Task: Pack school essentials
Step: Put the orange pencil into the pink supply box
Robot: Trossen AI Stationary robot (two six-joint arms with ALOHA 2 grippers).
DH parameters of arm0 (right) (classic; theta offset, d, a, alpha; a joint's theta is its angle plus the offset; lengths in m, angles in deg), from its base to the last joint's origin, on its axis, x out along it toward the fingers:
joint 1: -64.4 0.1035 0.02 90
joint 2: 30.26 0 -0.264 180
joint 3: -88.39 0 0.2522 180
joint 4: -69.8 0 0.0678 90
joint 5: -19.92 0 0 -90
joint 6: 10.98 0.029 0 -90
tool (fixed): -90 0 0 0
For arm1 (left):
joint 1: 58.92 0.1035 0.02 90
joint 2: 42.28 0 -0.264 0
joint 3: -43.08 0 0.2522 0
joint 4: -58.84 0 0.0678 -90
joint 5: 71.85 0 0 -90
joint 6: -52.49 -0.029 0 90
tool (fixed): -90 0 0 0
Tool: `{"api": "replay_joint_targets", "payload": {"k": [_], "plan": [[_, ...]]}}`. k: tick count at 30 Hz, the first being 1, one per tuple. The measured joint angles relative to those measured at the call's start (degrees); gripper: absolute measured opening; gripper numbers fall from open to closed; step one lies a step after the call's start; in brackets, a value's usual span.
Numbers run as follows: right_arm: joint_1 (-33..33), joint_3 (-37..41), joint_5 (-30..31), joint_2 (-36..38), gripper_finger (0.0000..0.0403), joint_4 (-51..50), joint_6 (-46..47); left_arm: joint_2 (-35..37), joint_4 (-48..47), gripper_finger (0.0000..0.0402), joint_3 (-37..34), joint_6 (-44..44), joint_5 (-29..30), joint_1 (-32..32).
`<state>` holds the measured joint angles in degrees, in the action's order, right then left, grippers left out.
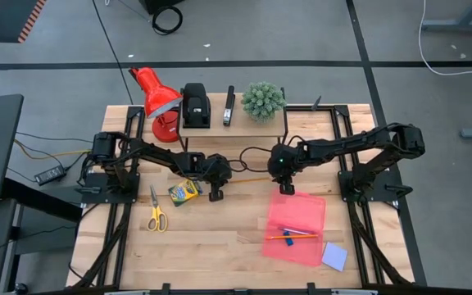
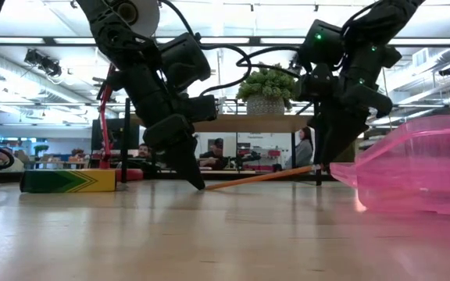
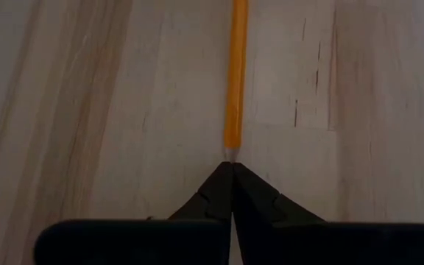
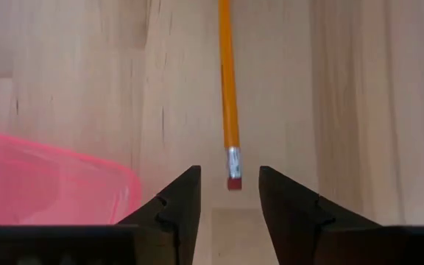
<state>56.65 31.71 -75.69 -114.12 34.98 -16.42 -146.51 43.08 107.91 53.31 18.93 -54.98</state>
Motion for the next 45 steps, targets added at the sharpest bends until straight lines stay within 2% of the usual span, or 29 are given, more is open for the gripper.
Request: {"api": "replay_joint_targets", "payload": {"k": [12,17,26,33,45], "plan": [[0.00,0.22,0.02,0.00,0.0147,2.16,-0.76,-0.02,0.10,0.0013,0.00,0.02,-0.01,0.00],[0.00,1.93,-0.51,0.00,0.0146,3.68,-0.58,-0.02,0.11,0.0022,-0.02,0.00,-0.01,0.00],[-0.12,2.49,-1.42,0.00,0.0120,5.39,-0.76,-0.02,0.11,0.0015,-0.02,0.02,-0.26,0.00],[-0.17,2.49,-1.16,0.00,0.0099,5.77,-1.35,-0.02,0.13,0.0023,-0.02,0.02,-0.69,0.00],[-0.50,3.23,-1.06,0.00,0.0094,6.35,-3.60,-0.02,0.26,0.0017,-0.04,0.02,-0.69,0.00]]}}
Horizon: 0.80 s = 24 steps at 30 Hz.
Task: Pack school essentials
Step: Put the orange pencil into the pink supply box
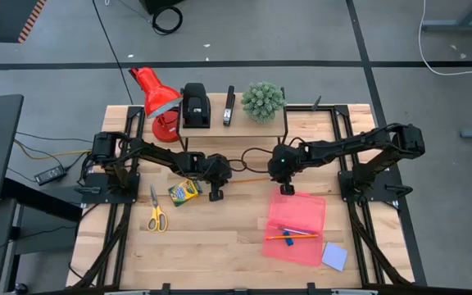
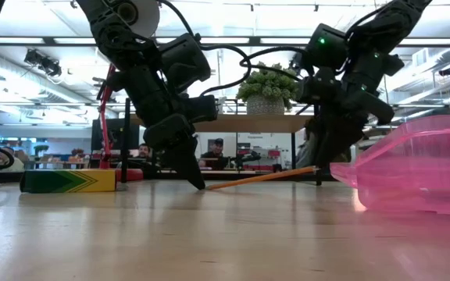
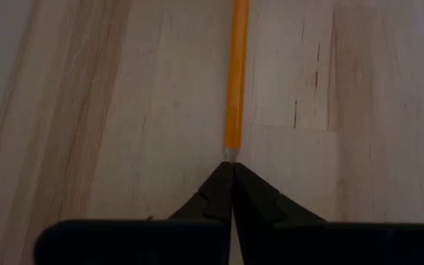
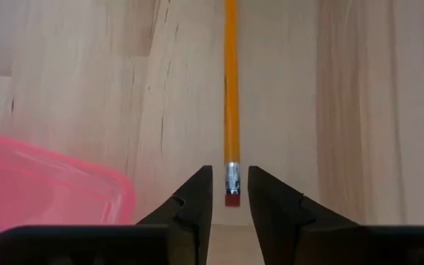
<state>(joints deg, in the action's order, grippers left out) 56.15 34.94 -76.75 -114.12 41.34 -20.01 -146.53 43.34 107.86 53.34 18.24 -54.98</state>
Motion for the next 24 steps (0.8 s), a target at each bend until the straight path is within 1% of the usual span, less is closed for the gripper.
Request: {"api": "replay_joint_targets", "payload": {"k": [5,14,19,22,24], "plan": [[0.00,1.78,0.00,0.00,0.0094,0.05,0.06,0.00,0.02,0.0024,-0.02,0.00,0.00,0.00],[0.00,1.78,-0.01,0.00,0.0094,3.13,0.19,-0.02,0.04,0.0015,-0.02,0.00,0.00,0.00],[0.00,1.78,-0.01,0.00,0.0094,3.09,0.32,-0.02,0.07,0.0020,-0.02,0.01,0.00,0.00],[0.00,1.78,-0.01,0.00,0.0088,3.07,0.98,-0.02,0.07,0.0024,-0.02,0.00,0.00,0.00],[0.00,1.78,-0.01,0.00,0.0076,3.06,1.04,-0.02,0.07,0.0023,-0.02,0.01,0.01,0.00]]}}
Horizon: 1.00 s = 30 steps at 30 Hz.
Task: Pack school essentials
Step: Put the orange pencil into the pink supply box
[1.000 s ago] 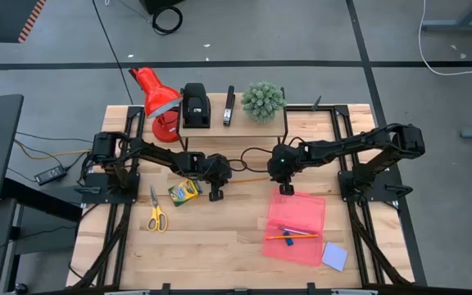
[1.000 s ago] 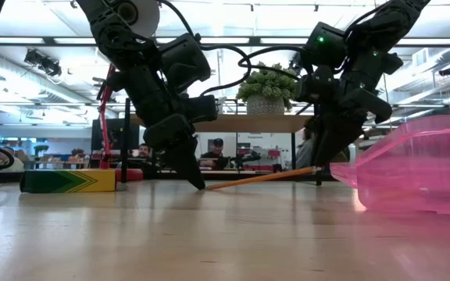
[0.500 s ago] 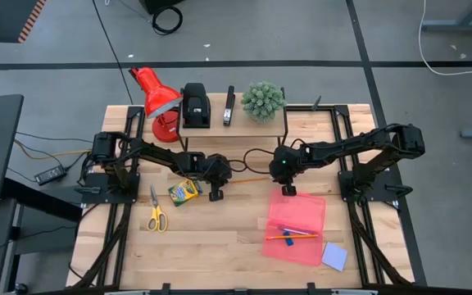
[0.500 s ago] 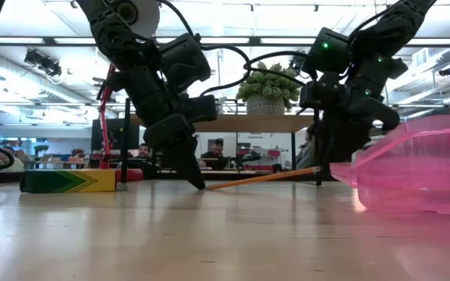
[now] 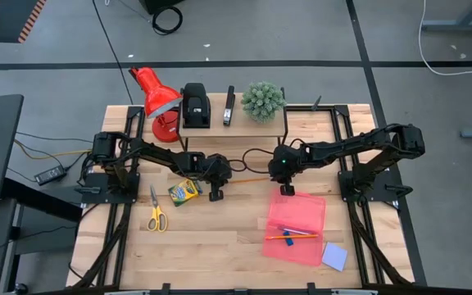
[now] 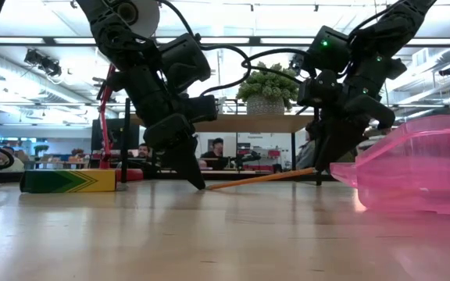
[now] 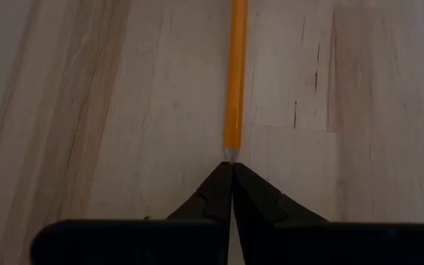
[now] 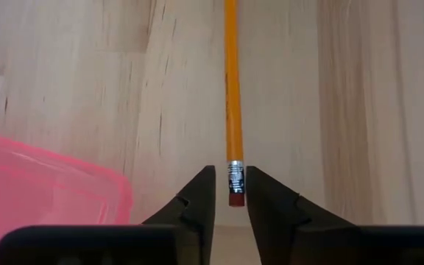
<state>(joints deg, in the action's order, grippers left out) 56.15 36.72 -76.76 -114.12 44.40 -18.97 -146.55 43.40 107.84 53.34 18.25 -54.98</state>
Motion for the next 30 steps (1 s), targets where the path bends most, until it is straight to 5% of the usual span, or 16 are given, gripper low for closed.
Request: {"api": "replay_joint_targets", "payload": {"k": [7,23,30], "plan": [[0.00,-0.02,0.00,0.00,0.0028,-0.46,0.04,0.00,0.00,0.0018,0.00,0.01,-0.01,0.00],[0.02,-2.09,-0.02,0.00,0.0028,-2.50,1.25,0.11,0.04,0.0042,0.00,1.40,0.03,0.00],[0.02,-6.00,-2.89,0.15,0.0027,-10.77,0.99,5.53,-2.54,0.0069,-0.04,3.96,-0.01,-0.04]]}}
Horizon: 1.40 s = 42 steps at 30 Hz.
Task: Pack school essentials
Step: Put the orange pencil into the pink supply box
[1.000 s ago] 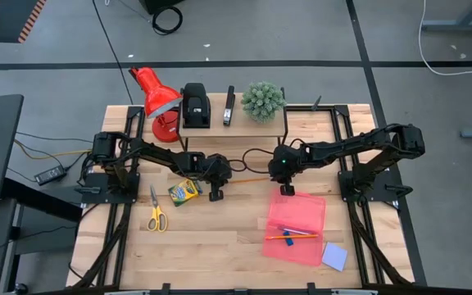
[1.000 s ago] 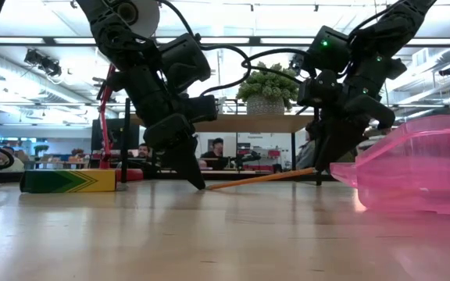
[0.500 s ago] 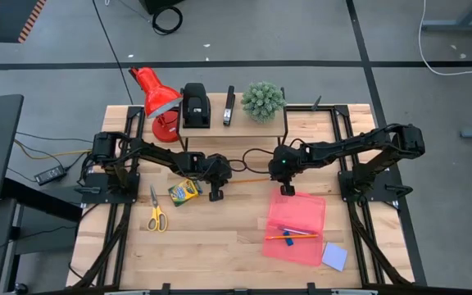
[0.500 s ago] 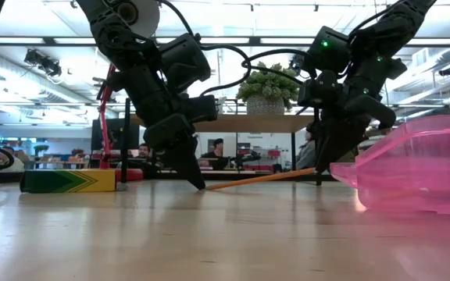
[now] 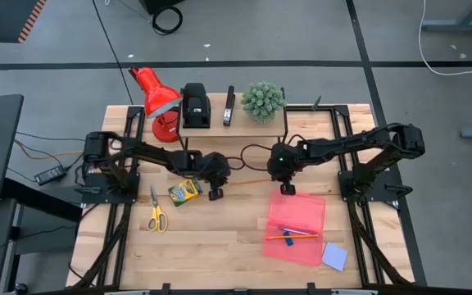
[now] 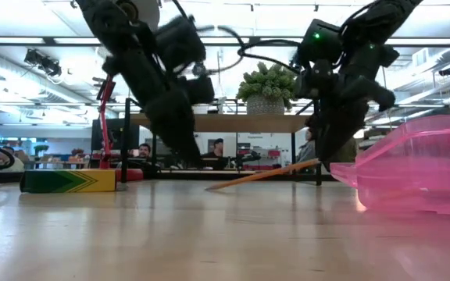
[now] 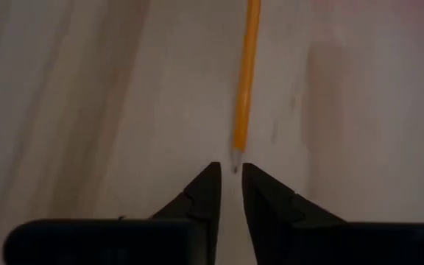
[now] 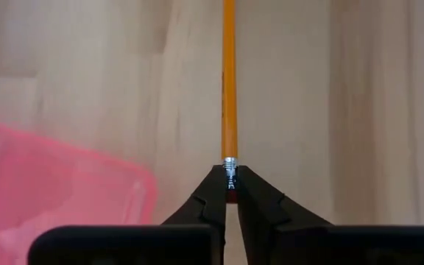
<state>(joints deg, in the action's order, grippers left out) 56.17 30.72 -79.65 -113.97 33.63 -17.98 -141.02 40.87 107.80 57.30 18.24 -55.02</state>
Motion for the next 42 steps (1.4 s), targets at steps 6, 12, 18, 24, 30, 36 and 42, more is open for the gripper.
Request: {"api": "replay_joint_targets", "payload": {"k": [6,12,18,24,30,36,42], "plan": [[-0.03,-1.95,-1.66,6.57,0.0026,-5.10,0.93,10.22,-0.68,0.0088,0.02,2.58,0.11,0.00],[0.86,-2.61,-5.14,17.25,0.0026,-14.00,7.39,18.17,-1.56,0.0093,0.04,3.95,4.55,-0.02],[7.93,-2.63,-6.23,27.68,0.0026,-18.22,16.20,19.35,-2.32,0.0094,0.07,6.38,5.23,-0.65],[20.66,-2.63,-3.66,31.55,0.0026,-21.72,29.13,19.19,-2.38,0.0094,0.07,7.83,5.20,-4.21],[35.04,-2.63,3.88,30.35,0.0026,-21.57,39.16,19.23,-2.62,0.0094,0.07,9.62,5.20,-8.27],[46.72,-2.61,9.88,27.08,0.0027,-21.60,45.41,19.23,-3.65,0.0094,0.07,12.52,5.21,-11.37],[52.06,-0.85,11.91,22.72,0.0029,-21.71,47.95,19.23,-4.02,0.0094,0.07,16.08,5.22,-13.84]]}}
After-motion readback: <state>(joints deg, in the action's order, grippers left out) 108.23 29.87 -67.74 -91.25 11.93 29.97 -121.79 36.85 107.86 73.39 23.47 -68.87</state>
